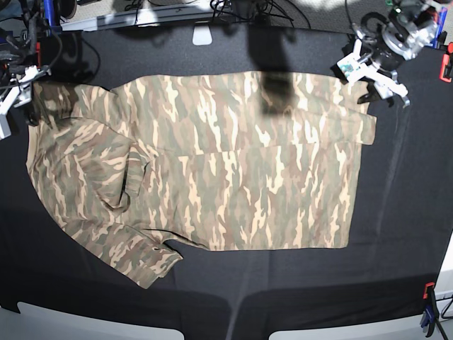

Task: Layout the t-shirt on the table in an organized manner, then fold the t-shirt properly
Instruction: 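Fold the shirt side nearest the left gripper inward with the left gripper, then grasp the collar edge with both grippers and pull the shirt toward the arm bases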

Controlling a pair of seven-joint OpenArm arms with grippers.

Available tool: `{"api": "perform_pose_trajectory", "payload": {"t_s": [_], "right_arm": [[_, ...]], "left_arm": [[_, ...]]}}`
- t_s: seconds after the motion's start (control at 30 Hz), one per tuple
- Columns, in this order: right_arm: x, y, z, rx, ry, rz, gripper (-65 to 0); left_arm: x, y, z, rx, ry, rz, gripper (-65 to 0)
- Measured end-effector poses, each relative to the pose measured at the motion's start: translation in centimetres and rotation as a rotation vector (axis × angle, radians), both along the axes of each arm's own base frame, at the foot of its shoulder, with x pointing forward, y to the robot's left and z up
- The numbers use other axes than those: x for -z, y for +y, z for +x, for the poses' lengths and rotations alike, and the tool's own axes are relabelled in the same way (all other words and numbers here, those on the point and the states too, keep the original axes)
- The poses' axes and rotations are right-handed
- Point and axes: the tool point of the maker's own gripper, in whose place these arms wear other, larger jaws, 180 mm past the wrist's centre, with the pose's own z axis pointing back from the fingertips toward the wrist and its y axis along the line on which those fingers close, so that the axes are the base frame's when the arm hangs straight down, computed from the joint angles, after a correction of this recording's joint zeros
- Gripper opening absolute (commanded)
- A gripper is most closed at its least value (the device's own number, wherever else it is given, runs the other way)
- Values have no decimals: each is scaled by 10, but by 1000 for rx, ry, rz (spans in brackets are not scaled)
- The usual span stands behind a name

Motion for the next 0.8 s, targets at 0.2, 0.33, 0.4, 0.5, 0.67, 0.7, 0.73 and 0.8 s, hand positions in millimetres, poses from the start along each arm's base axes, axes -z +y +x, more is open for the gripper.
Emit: {"api": "perform_pose_trajectory", "payload": {"t_s": [0.2, 0.33, 0.4, 0.5, 0.67, 0.7, 0.73, 0.8], "right_arm": [[0, 0, 0, 0, 1, 0, -424], [1, -1, 3, -30, 18, -11, -424], [6, -11, 1, -45, 71, -67, -424], [24, -28, -20, -59, 204, -139, -424], [45, -39, -41, -147, 305, -264, -424], [46, -40, -42, -173, 310, -294, -424], [48, -39, -42, -206, 312, -325, -424], [55, -34, -42, -269, 320, -372, -424]], "left_arm": [[5, 11, -2, -41, 35, 49, -375], [5, 11, -2, -41, 34, 50, -543], [5, 12, -2, -45, 37, 55, -646], [7, 14, -4, -61, 50, 61, -650], [10, 18, -7, -77, 69, 77, -650], [10, 18, -7, -78, 71, 79, -650], [10, 18, -7, -78, 71, 80, -650], [10, 18, -8, -81, 73, 79, -650]]}}
